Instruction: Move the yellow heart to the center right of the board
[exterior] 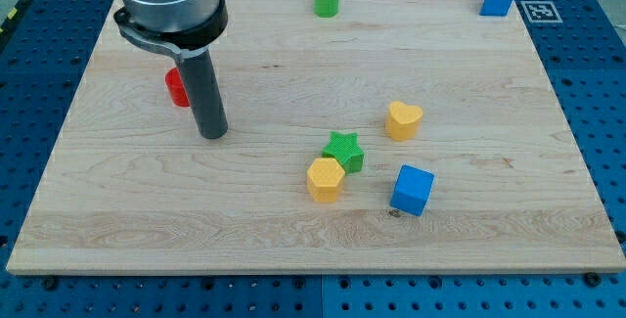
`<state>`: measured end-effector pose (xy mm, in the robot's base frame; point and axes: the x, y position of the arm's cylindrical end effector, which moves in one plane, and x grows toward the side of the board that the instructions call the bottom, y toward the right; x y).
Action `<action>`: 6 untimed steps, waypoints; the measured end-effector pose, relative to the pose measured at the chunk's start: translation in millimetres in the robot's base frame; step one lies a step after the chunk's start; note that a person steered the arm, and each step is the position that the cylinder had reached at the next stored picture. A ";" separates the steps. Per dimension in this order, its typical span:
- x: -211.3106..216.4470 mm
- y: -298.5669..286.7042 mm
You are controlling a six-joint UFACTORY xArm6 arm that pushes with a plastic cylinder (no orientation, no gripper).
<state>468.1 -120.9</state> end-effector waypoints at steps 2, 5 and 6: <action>0.5 15.2; -4.3 172.4; -4.3 208.6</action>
<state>463.8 87.7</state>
